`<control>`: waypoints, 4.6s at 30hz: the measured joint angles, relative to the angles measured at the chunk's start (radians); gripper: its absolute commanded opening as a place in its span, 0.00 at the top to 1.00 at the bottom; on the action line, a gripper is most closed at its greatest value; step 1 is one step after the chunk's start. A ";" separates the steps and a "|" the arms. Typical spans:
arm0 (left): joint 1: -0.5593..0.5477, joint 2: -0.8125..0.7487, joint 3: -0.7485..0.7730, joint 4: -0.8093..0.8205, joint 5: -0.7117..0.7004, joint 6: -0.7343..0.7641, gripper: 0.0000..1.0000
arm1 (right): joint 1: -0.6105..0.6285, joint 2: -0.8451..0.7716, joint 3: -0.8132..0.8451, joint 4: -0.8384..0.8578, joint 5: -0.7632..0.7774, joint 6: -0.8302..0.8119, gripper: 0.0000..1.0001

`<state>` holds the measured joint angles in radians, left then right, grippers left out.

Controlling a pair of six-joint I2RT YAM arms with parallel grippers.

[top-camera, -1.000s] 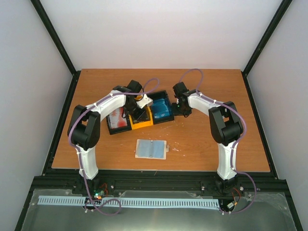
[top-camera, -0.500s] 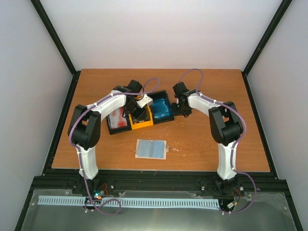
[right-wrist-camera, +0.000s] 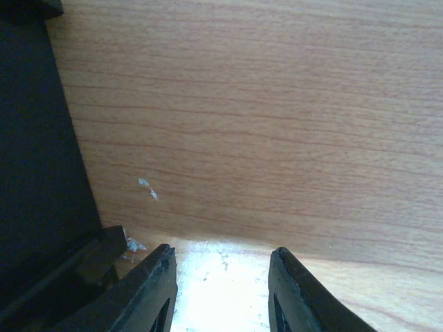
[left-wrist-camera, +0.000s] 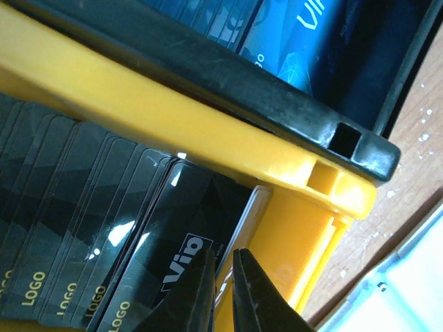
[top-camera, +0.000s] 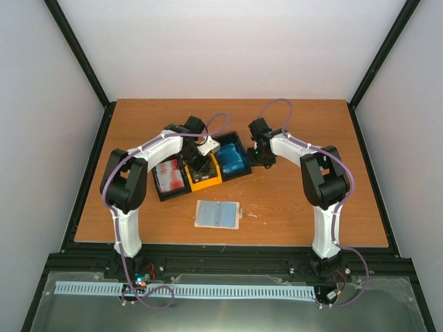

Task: Put the credit cards into the card holder
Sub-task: Pick up the credit card from the storage box.

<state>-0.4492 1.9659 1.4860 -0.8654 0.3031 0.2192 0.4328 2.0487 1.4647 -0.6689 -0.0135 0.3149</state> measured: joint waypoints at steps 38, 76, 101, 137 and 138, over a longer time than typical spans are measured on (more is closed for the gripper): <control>-0.008 -0.032 -0.071 -0.094 0.093 -0.004 0.68 | 0.001 0.000 0.000 0.000 -0.002 0.000 0.62; -0.009 -0.065 -0.069 -0.003 -0.012 0.017 0.99 | 0.001 -0.160 -0.031 0.032 0.027 0.030 0.58; 0.075 -0.278 -0.070 0.036 -0.074 -0.051 0.99 | 0.001 -0.276 -0.093 0.233 -0.452 0.058 0.32; 0.360 -0.491 -0.204 0.554 0.739 -0.977 0.99 | 0.105 -0.047 -0.101 1.520 -1.015 1.098 0.93; 0.362 -0.491 -0.203 0.555 0.739 -0.982 0.99 | 0.104 -0.045 -0.107 1.558 -1.015 1.128 0.96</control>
<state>-0.0872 1.4754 1.2831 -0.3103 1.0416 -0.7628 0.5369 2.0041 1.3575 0.8890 -1.0283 1.4433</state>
